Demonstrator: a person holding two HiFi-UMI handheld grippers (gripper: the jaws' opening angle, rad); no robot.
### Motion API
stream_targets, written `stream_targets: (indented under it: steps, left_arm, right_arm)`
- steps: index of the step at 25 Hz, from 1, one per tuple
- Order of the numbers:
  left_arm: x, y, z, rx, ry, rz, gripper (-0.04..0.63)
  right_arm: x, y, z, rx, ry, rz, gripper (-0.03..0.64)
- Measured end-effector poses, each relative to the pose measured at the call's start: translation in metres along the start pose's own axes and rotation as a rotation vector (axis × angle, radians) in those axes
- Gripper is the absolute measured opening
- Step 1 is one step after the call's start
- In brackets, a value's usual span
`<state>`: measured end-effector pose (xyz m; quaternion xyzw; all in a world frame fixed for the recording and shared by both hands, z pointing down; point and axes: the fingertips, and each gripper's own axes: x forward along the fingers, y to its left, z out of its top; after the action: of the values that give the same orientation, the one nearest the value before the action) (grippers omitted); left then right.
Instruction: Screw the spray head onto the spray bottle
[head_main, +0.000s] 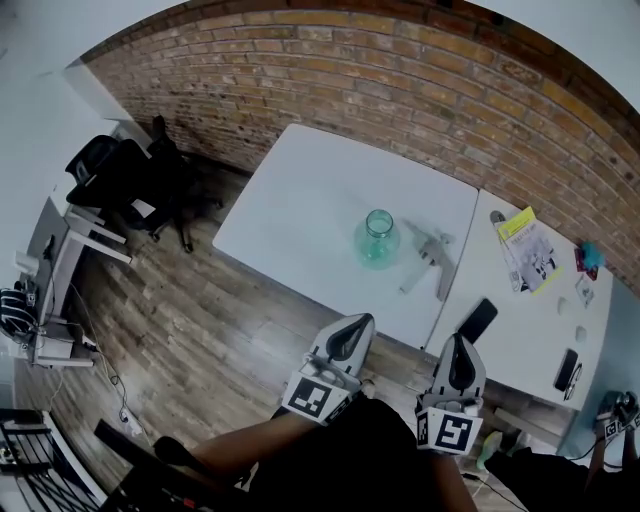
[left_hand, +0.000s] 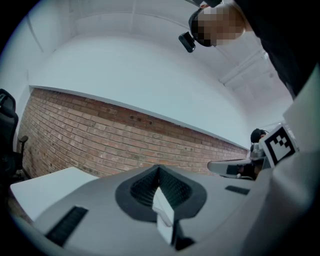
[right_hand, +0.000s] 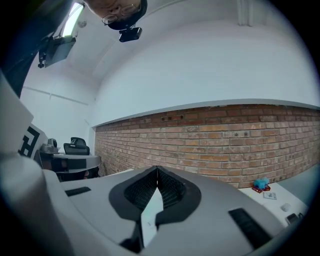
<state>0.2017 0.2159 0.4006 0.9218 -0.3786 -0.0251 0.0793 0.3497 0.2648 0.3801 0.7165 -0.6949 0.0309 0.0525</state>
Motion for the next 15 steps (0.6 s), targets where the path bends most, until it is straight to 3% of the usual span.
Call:
stream_targets:
  steps: [4,7,15]
  left_arm:
    - [0.006,0.010,-0.002,-0.009,0.038,0.000,0.002]
    - [0.010,0.018,0.008,-0.036,0.016,-0.014,0.002]
    - [0.016,0.054,0.015,-0.016,0.002,-0.028,0.002]
  right_arm:
    - [0.013,0.006,0.002,-0.012,0.005,0.007,0.008]
    - [0.020,0.012,0.004,-0.010,0.017,0.003,0.008]
    - [0.044,0.030,0.009,-0.005,0.029,-0.025,0.008]
